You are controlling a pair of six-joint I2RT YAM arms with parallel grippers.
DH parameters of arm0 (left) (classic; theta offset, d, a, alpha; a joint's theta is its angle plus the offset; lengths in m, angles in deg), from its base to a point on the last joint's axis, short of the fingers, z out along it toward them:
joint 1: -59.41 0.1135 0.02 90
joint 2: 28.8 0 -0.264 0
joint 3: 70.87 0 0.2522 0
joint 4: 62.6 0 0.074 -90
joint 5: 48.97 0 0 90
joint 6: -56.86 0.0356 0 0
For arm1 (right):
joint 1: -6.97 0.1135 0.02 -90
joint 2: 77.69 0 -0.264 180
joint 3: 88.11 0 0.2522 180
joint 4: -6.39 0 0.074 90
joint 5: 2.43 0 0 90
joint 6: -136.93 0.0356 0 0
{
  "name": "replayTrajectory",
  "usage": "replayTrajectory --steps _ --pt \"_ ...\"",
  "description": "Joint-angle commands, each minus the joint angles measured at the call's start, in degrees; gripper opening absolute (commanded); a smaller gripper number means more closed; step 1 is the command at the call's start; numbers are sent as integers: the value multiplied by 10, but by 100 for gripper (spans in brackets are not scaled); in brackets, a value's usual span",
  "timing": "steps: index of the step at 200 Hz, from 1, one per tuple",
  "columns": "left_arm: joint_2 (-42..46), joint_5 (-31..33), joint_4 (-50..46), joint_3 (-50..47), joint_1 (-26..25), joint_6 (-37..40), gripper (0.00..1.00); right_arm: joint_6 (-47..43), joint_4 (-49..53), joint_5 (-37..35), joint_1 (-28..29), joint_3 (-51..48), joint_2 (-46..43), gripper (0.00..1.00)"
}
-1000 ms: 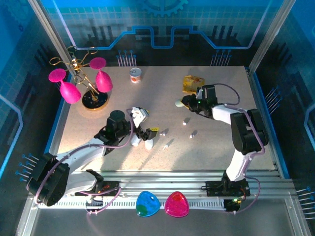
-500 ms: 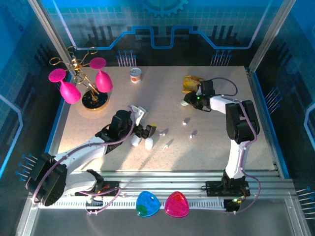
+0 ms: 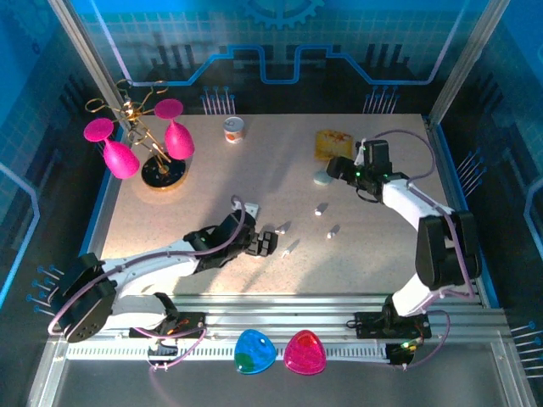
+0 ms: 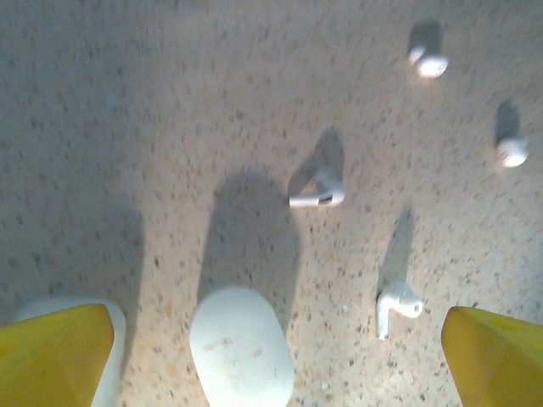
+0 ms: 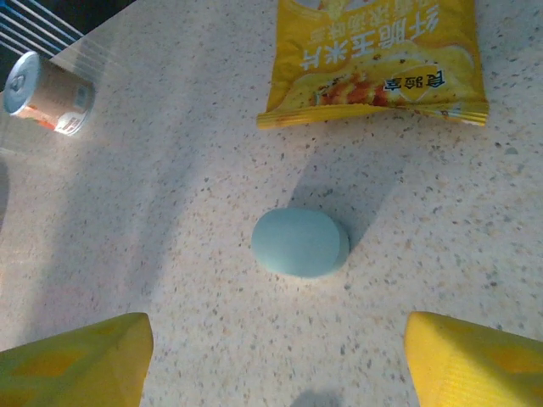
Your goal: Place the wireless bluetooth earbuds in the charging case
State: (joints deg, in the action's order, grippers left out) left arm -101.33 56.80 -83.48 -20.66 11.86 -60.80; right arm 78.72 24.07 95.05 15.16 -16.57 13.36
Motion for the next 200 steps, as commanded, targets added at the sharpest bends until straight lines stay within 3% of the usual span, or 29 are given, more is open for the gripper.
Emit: replayTrajectory --steps 1,37,77,153,200 --pt "-33 64 -89 23 -29 -101 97 -33 2 -7 -2 -41 -37 77" --pt "-78 89 -133 39 -58 -154 87 -39 4 -11 -2 -71 -69 76" --pt "-114 84 -105 49 -57 -128 70 -29 -9 4 -2 -85 -71 76" --pt "-156 47 -83 61 -46 -113 52 -29 -8 12 -2 -88 -77 75" --pt "-149 38 -76 56 -39 -102 36 -20 -7 32 -2 -93 -89 75"
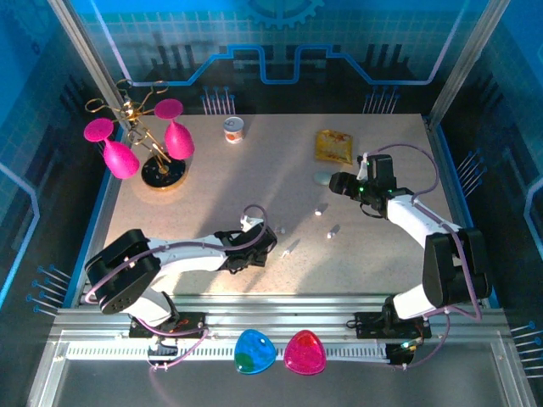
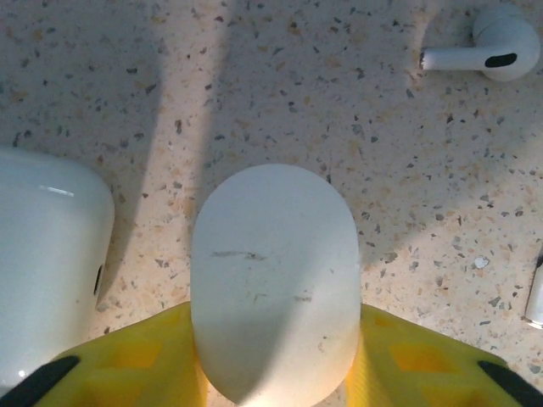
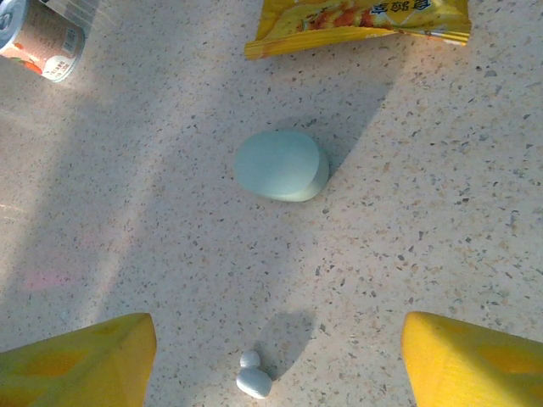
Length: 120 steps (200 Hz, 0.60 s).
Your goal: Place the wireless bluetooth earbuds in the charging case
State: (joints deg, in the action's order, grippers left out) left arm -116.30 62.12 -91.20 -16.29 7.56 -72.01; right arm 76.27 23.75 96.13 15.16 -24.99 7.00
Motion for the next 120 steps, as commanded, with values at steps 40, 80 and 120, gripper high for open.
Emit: replayTrajectory --steps 40,80,120 --pt "73 -25 69 -17 4 107 32 8 29 76 -3 -12 -80 74" --pt "131 -83 157 -26 4 304 31 62 108 202 -7 -10 -138 74" --pt "137 -170 277 -34 7 490 31 121 109 377 -7 -44 -183 74"
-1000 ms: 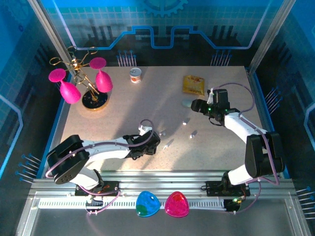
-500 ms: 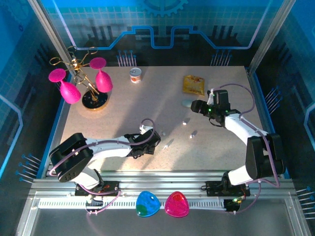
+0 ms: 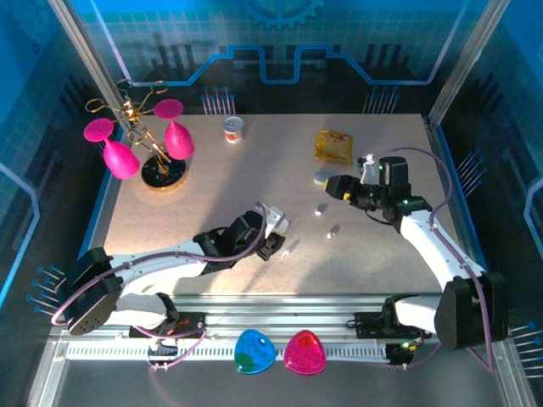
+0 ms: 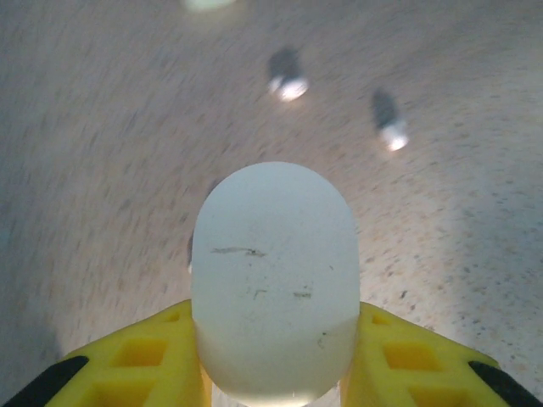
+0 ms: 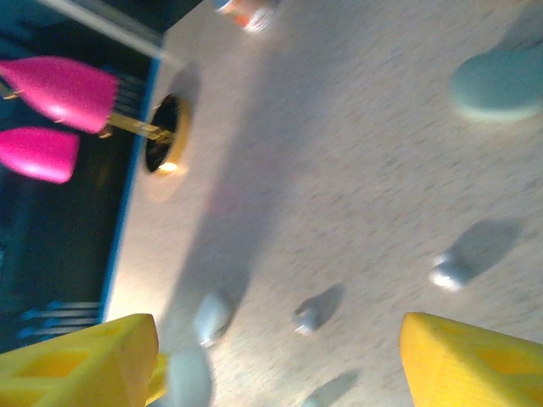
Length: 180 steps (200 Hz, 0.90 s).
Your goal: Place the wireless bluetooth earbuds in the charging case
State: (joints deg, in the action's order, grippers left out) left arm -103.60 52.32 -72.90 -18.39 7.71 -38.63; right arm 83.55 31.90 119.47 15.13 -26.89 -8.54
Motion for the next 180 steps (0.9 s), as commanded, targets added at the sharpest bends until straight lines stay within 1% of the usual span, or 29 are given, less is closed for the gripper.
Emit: replayTrajectory --steps 1,16,29,54,75,131,153,180 --pt "10 -74 96 -13 6 159 31 49 27 148 -6 -27 -29 74" --pt "11 -110 121 -11 10 195 31 64 24 189 -7 -46 -49 75" --pt "13 -146 145 -10 12 216 32 77 17 210 -3 -63 -68 74" --pt "10 -207 172 0 20 228 32 92 12 223 19 -89 -89 73" --pt "-2 -233 174 9 20 229 32 105 4 222 38 -104 -95 72" --pt "-19 -258 206 20 20 215 32 125 -21 212 70 -119 -93 60" --pt "-27 -262 208 23 20 216 32 125 -25 208 75 -118 -88 51" --pt "-25 -261 213 20 20 216 32 127 -23 205 76 -120 -83 32"
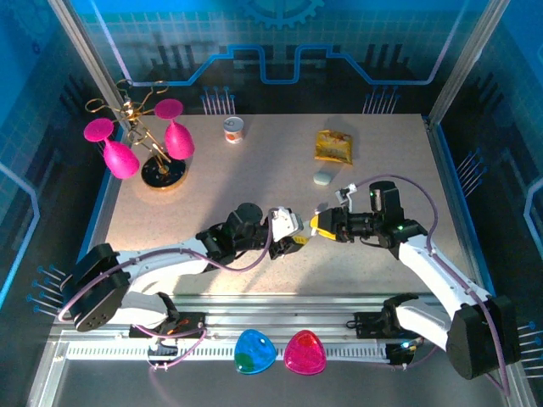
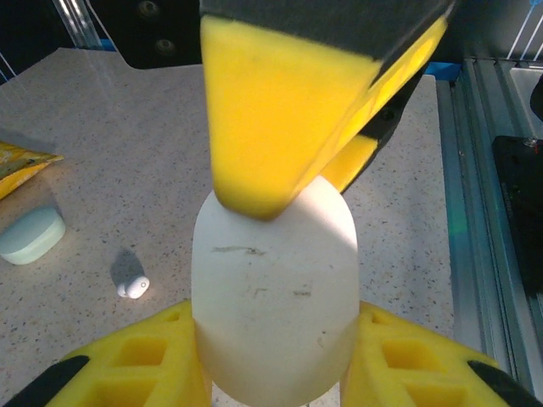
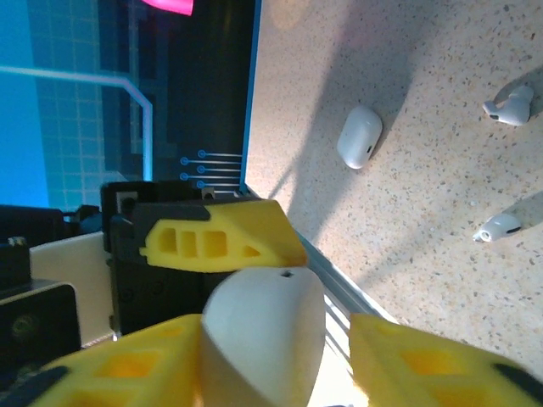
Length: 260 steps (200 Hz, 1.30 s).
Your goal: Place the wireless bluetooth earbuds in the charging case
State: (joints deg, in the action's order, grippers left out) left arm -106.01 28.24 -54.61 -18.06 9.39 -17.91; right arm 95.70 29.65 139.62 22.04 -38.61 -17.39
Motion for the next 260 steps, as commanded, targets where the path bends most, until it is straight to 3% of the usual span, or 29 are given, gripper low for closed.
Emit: replayTrajectory --steps 1,14,28,40,54,97,121,155,186,260 --pt "-1 -20 30 17 3 9 32 5 0 4 7 -3 5 31" --pt "0 -15 33 15 4 9 33 8 0 3 6 -3 6 19" --pt "0 -14 43 11 4 6 39 15 -7 3 6 -2 4 16" --pt "0 -18 57 7 3 -1 50 23 -17 7 3 -1 0 16" --pt "0 -24 90 0 6 -18 74 40 -35 12 -6 1 -6 15" --pt "-22 -39 327 -51 45 -136 99 197 -238 52 -46 -22 -19 14" --pt "-52 -30 427 -55 61 -170 99 283 -352 61 -61 -23 -16 14" --pt "-116 -42 585 -59 63 -156 95 425 -521 53 -71 -36 5 14" --pt "-141 -71 586 -27 64 -142 92 510 -622 38 -71 -48 17 13" --pt "-158 -91 586 21 76 -174 74 540 -637 33 -71 -65 4 13"
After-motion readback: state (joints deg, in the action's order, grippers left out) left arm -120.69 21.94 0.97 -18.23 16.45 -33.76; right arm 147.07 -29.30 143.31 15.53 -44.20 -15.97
